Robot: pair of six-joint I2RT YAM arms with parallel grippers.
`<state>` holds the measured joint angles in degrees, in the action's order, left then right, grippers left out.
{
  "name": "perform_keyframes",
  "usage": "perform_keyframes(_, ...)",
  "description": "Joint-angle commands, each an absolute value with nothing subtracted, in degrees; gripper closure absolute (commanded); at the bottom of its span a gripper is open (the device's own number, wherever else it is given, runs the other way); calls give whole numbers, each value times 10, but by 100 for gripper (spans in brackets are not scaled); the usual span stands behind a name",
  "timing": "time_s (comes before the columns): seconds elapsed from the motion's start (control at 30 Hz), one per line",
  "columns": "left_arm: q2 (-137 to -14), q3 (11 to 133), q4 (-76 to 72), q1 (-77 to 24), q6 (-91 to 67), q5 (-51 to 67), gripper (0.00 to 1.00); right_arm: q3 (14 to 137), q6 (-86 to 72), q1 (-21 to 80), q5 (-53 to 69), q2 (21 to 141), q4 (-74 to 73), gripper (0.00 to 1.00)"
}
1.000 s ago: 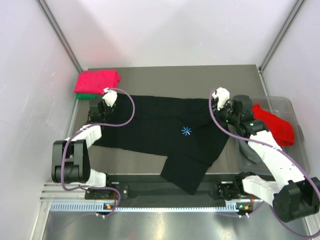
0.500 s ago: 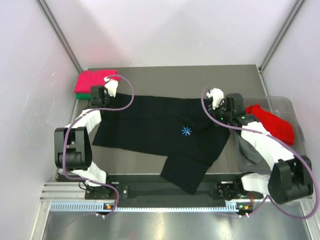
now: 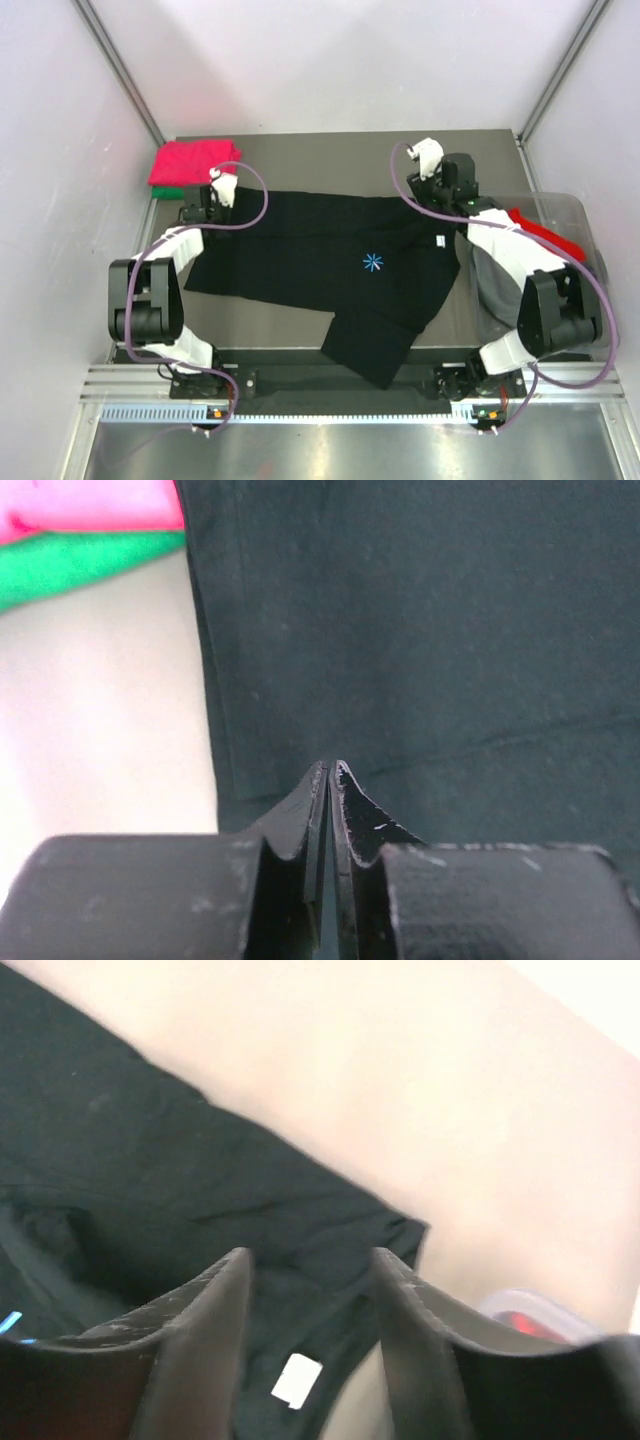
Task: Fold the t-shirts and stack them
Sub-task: Fold the tshirt
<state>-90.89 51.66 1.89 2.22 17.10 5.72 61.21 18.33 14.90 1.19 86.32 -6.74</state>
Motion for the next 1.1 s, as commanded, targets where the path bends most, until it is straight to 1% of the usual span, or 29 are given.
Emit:
perform_keyframes(0.0,-866,499,17,23,153,74,90,606,206,161,-24,794,-39,46)
perform_keyframes(0.03,-861,496,15,23,152,76,90,580,227,163,-5,778,-48,45)
perform_keyframes(0.07,-853,490,15,24,149,77,90,567,239,170,59,765,-58,45)
perform_keyframes(0.1,-850,488,16,24,145,79,90,554,256,175,96,745,-86,48)
perform_keyframes(0.13,-848,487,18,23,142,82,90,533,278,179,144,742,-100,50)
perform_keyframes(0.17,-843,487,19,22,140,83,89,527,291,192,163,743,-115,51)
perform_keyframes(0.23,-839,487,21,21,134,84,89,525,320,200,209,772,-165,56)
perform_keyframes(0.33,-834,488,27,19,128,87,88,534,337,206,248,818,-192,63)
perform_keyframes(0.6,-838,476,29,18,136,78,88,600,331,213,232,948,-198,62)
perform_keyframes(0.77,-844,467,20,18,139,76,88,600,324,212,215,963,-177,58)
perform_keyframes(1.07,-854,461,12,18,130,81,88,606,320,213,192,998,-171,57)
